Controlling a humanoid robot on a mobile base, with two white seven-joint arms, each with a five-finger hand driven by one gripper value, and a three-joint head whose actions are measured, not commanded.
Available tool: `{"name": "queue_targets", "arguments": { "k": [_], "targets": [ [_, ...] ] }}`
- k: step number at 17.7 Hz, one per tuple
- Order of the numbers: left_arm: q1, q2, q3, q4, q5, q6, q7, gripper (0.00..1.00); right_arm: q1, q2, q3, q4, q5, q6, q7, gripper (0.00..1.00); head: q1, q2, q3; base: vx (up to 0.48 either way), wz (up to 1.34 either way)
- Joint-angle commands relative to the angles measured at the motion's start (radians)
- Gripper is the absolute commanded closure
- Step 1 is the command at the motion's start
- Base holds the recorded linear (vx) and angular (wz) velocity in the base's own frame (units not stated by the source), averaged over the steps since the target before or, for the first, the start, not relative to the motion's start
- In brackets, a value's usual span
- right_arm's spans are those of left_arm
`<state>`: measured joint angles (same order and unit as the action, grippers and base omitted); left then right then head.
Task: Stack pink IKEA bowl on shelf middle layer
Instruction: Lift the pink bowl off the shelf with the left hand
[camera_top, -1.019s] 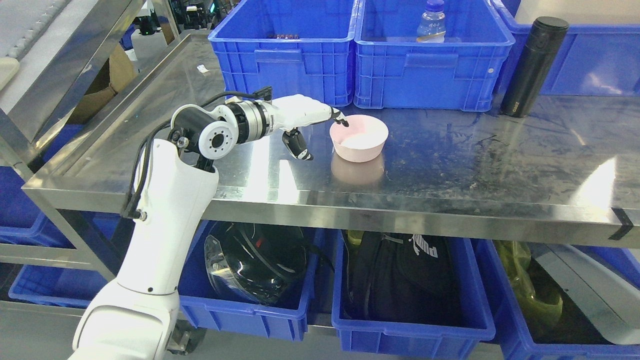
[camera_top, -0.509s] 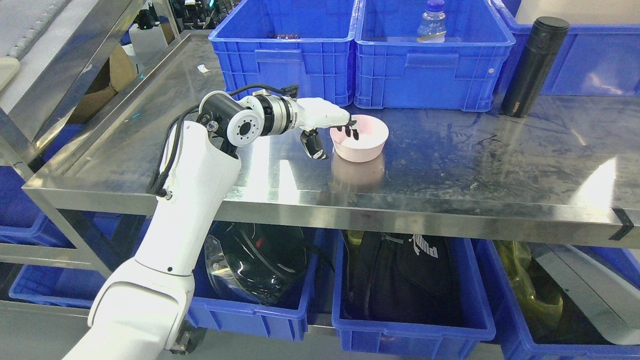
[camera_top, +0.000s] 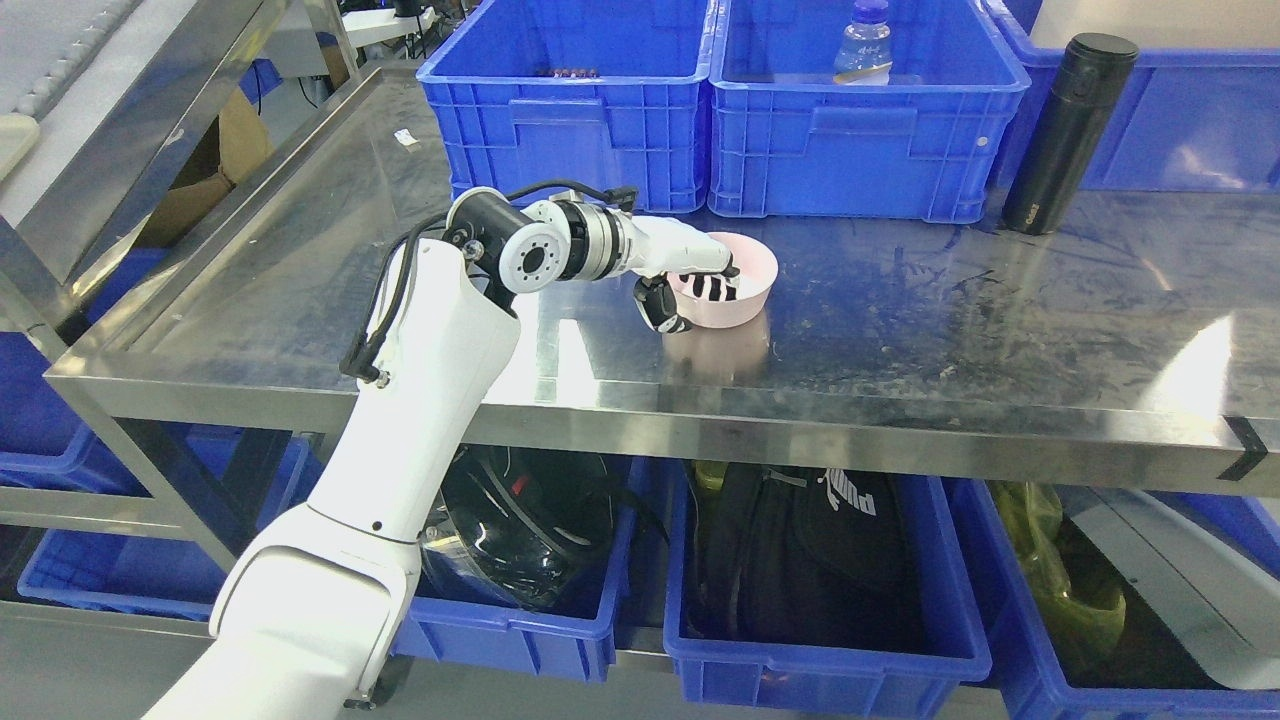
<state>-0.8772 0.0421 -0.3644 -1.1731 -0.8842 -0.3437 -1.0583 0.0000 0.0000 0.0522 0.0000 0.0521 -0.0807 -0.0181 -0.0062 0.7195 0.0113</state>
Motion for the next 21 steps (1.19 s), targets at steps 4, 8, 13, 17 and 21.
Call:
{"name": "queue_targets", "arguments": {
  "k": [4, 8, 13, 17, 21],
  "targets": [
    [-0.009, -0.025, 0.228, 0.106, 0.022, -0.132, -0.035, 1.00, 0.003, -0.017, 0.000, -0.017, 0.000, -0.001, 0.000, 0.00, 0.0000, 0.000, 0.000, 0.000, 0.00],
    [-0.014, -0.025, 0.335, -0.023, 0.250, -0.138, -0.054, 1.00, 0.003, -0.017, 0.000, -0.017, 0.000, -0.001, 0.000, 0.00, 0.0000, 0.000, 0.000, 0.000, 0.00],
    [0.020, -0.025, 0.432, -0.206, 0.336, -0.161, -0.054, 1.00, 0.003, -0.017, 0.000, -0.017, 0.000, -0.001, 0.000, 0.00, 0.0000, 0.000, 0.000, 0.000, 0.00],
    [0.131, -0.025, 0.447, -0.279, 0.431, -0.421, -0.033, 0.99, 0.003, -0.017, 0.000, -0.017, 0.000, -0.001, 0.000, 0.00, 0.0000, 0.000, 0.000, 0.000, 0.00],
    [0.292, -0.025, 0.441, -0.306, 0.447, -0.442, 0.006, 0.99, 0.003, -0.017, 0.000, -0.017, 0.000, -0.001, 0.000, 0.00, 0.0000, 0.000, 0.000, 0.000, 0.00]
  ]
}}
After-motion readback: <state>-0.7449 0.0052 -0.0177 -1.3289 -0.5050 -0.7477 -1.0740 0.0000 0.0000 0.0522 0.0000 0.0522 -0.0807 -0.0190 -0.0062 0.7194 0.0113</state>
